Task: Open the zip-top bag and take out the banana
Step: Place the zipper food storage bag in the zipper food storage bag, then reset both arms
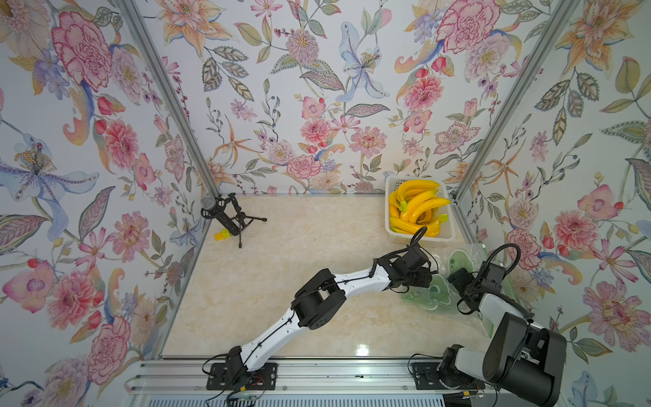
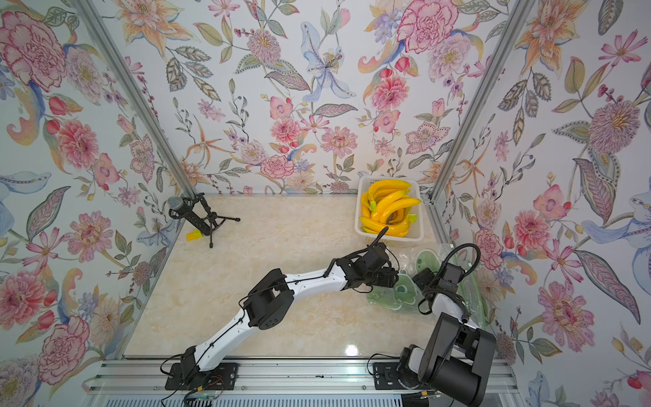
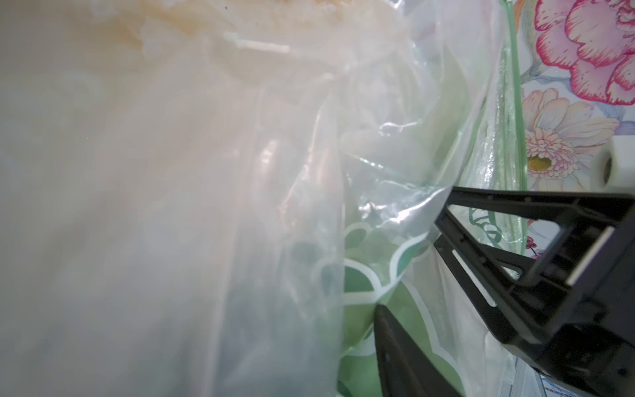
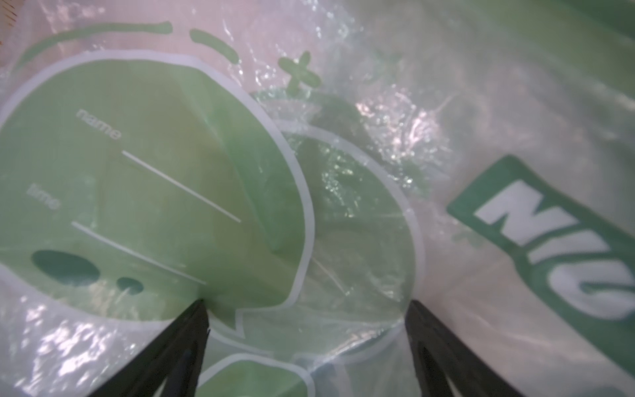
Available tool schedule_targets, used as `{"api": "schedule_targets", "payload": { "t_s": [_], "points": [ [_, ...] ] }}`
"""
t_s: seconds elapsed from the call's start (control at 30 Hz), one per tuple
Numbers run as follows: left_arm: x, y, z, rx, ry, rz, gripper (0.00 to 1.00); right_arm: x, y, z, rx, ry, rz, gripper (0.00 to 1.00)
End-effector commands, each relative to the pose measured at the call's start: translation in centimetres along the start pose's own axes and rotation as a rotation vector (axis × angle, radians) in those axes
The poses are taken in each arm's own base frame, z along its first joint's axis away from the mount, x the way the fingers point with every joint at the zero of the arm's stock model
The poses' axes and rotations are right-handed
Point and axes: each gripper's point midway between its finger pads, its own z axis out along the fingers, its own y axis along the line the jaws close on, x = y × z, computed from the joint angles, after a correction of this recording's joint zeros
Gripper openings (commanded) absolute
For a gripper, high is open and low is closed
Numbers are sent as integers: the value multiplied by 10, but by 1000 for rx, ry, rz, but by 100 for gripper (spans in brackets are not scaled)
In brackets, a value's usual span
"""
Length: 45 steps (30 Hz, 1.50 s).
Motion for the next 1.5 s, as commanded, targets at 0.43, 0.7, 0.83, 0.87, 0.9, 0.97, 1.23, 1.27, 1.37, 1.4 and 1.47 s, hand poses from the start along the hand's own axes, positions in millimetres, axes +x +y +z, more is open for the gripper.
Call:
{"api": "schedule_targets", "payload": {
  "t_s": [0.43, 0.7, 0.83, 0.87, 0.9, 0.97, 1.23, 1.27, 1.37, 1.4, 1.47],
  "points": [
    [-93, -56, -122, -67, -312, 235, 80, -58, 44, -90, -86, -243, -114, 99],
    [-122, -4, -213, -258, -456, 347, 89, -53, 129, -113, -253, -314, -487, 100],
    [-127, 82, -266, -519, -511, 349, 99, -31, 172, -100, -305, -328, -690, 100],
    [-127, 108, -280, -588, -513, 333, 99, -28, 177, -92, -302, -315, -710, 100],
    [-126, 131, -294, -653, -519, 321, 99, -25, 181, -83, -301, -298, -728, 100],
    [-123, 173, -328, -803, -552, 298, 99, -21, 186, -68, -296, -290, -749, 100],
    [-92, 296, -455, -1242, -667, 223, 99, -12, 179, -28, -282, -397, -814, 100],
    [-86, 309, -466, -1282, -681, 217, 99, -8, 179, -24, -292, -406, -832, 100],
    [-79, 339, -477, -1255, -723, 223, 99, 1, 179, -15, -325, -444, -874, 100],
    [-76, 349, -479, -1242, -730, 215, 99, 3, 180, -14, -340, -454, -881, 100],
    [-70, 369, -486, -1231, -738, 187, 99, 10, 184, -10, -383, -473, -909, 100]
  ]
}}
